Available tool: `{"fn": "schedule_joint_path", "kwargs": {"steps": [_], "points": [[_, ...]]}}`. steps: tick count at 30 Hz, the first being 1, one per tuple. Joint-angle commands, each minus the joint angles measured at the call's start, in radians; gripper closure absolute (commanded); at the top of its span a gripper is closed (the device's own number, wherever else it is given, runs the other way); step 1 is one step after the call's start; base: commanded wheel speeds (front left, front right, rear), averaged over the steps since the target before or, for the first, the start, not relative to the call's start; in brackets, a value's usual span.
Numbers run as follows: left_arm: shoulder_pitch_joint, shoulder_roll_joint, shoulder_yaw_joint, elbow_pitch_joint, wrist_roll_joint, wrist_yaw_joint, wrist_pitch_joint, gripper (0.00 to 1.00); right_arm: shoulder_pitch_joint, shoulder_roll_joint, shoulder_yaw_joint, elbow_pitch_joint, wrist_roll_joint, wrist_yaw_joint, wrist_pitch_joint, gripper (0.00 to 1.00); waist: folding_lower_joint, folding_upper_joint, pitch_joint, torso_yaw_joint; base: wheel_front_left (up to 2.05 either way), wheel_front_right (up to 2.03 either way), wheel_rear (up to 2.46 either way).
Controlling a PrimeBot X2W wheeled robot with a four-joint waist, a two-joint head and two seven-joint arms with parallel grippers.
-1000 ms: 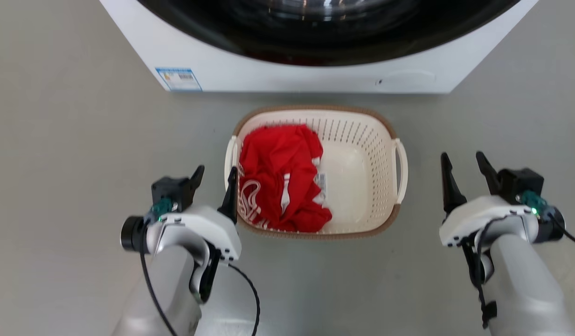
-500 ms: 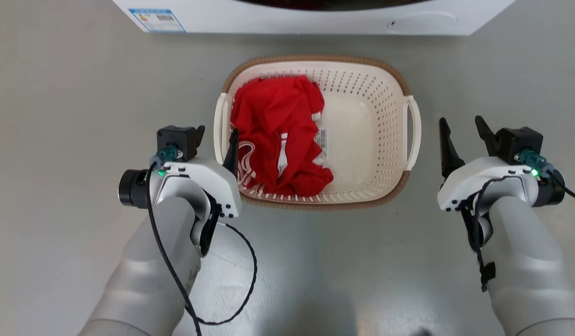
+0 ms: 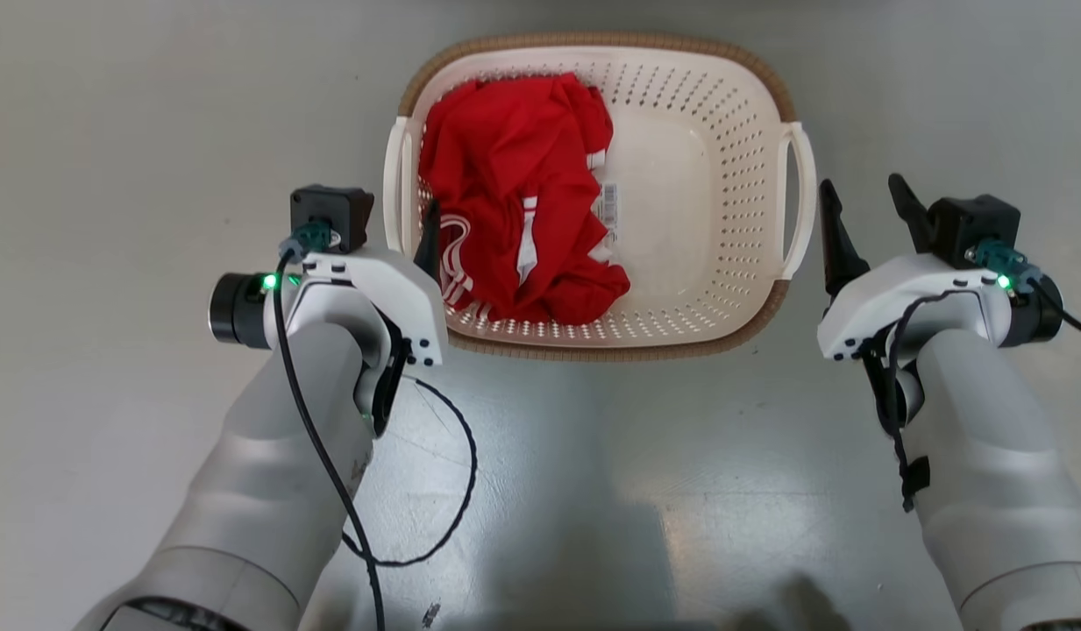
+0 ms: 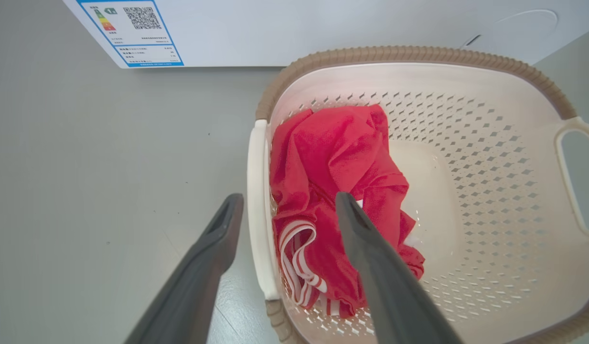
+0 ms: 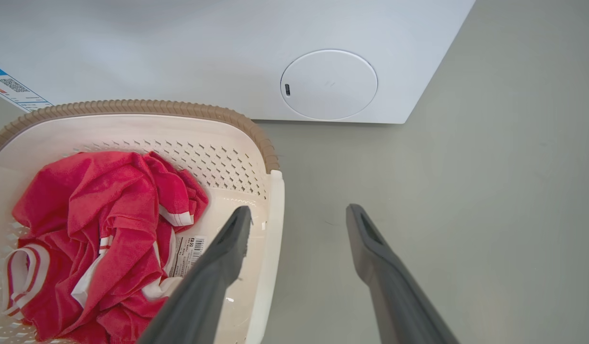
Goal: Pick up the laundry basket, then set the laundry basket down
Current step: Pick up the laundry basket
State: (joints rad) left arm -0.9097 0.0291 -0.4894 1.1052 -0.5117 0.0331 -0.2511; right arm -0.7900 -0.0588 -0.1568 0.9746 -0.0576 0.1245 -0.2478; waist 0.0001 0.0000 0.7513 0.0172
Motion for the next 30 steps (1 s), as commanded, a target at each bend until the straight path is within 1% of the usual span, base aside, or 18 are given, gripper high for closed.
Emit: {"fn": "schedule_joint_path", "kwargs": {"steps": [1,8,13,30], "points": [[-0.025,0.021,0.006,0.007,-0.013,0.017,-0.01,0.0,-0.005,0.009,0.022,-0.006,-0.005,0.006,-0.014,0.0,0.0,0.0,0.022,0.002,0.0,0.0,0.0],[-0.064,0.021,-0.023,0.04,-0.032,0.031,-0.01,0.0,-0.029,0.009,0.034,0.025,0.002,0.006,-0.014,0.0,0.0,0.0,0.044,0.004,0.0,0.0,0.0],[-0.096,0.021,-0.051,0.064,-0.042,0.032,-0.01,0.0,-0.058,0.009,0.042,0.07,0.013,0.006,-0.014,0.0,0.0,0.0,0.062,0.003,0.0,0.0,0.0],[-0.187,0.021,-0.133,0.13,-0.069,0.06,0.057,0.0,-0.176,0.009,0.056,0.211,0.006,0.006,-0.014,0.0,0.0,0.0,0.137,-0.005,0.0,0.0,0.0]]}}
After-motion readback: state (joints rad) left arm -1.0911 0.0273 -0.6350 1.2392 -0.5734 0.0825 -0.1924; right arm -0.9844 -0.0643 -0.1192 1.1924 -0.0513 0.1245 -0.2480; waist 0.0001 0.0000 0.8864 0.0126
